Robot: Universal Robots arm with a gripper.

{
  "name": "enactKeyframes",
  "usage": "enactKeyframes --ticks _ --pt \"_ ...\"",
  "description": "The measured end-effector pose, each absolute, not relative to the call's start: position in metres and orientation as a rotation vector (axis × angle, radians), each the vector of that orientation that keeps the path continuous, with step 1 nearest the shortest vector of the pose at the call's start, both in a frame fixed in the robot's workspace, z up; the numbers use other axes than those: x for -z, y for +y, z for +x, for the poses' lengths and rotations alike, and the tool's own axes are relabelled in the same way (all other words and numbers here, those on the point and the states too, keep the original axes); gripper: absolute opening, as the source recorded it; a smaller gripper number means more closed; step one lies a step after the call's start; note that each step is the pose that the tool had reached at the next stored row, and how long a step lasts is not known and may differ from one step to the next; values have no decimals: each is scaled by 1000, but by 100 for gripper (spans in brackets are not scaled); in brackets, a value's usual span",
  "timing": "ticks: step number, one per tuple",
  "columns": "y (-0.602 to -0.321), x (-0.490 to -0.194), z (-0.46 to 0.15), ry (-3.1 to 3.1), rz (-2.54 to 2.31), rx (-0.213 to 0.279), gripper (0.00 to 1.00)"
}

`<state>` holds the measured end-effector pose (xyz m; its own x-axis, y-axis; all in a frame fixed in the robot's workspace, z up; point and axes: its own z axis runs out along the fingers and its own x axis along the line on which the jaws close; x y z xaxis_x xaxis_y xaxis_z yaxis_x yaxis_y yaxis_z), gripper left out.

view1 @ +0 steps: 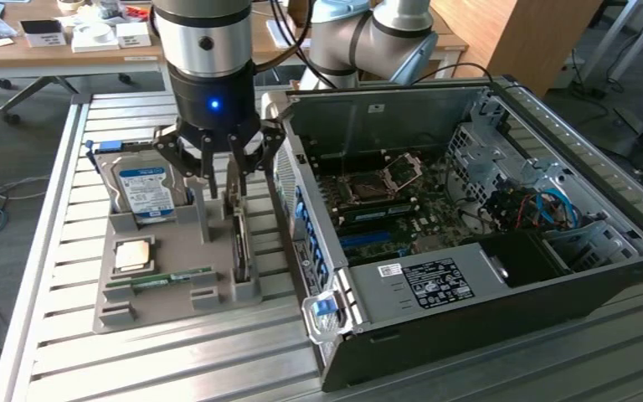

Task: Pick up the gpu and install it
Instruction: 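Pick up the gpu and move the gpu toward the slot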

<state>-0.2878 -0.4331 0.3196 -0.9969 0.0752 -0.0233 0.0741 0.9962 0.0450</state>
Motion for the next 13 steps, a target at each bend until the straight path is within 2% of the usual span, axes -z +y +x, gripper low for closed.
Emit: enactKeyframes --ticks 13 --pt "-433 -308 -288 3114 117 -69 41"
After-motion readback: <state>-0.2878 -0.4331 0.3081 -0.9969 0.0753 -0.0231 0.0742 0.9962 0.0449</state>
